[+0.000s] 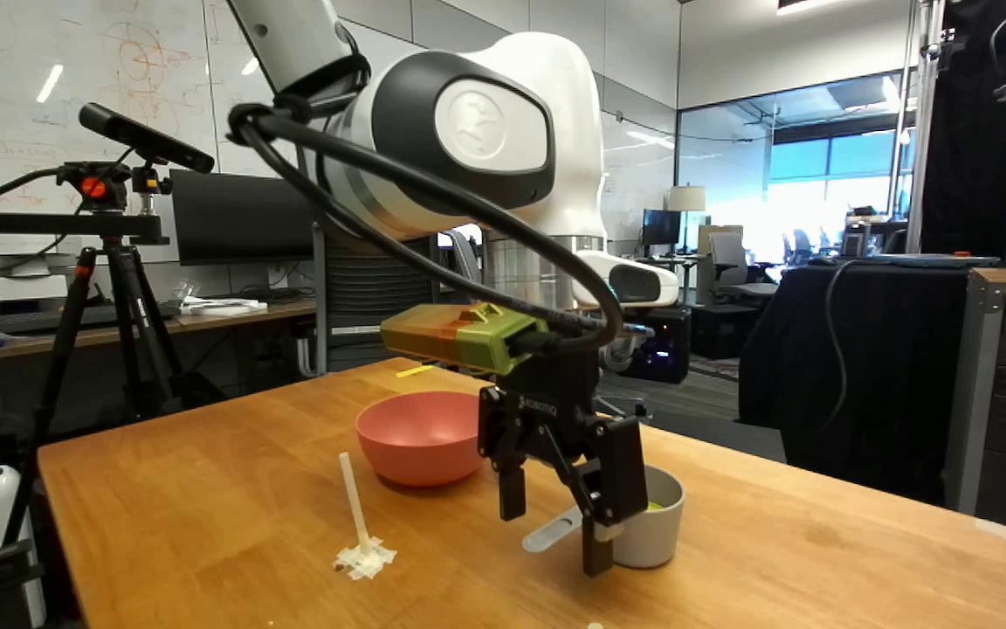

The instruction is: Pour the contents of the cup into the bowl

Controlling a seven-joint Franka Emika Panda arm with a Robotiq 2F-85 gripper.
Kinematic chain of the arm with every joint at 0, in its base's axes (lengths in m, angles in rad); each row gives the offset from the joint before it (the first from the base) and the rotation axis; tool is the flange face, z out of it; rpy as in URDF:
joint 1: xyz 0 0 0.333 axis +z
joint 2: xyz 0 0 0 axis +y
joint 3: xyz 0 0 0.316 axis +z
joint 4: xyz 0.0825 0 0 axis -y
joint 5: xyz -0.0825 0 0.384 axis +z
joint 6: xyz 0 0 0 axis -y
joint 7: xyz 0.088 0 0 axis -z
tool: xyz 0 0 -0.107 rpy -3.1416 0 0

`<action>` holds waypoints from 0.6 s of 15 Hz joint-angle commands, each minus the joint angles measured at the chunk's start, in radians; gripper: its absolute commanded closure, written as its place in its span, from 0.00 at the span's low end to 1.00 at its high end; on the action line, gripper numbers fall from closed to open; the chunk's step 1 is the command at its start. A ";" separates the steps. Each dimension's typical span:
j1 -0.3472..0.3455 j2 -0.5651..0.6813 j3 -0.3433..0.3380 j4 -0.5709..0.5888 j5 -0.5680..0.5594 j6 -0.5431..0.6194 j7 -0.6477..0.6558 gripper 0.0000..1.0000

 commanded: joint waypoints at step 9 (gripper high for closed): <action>0.017 0.044 0.001 0.048 0.006 0.014 0.013 0.08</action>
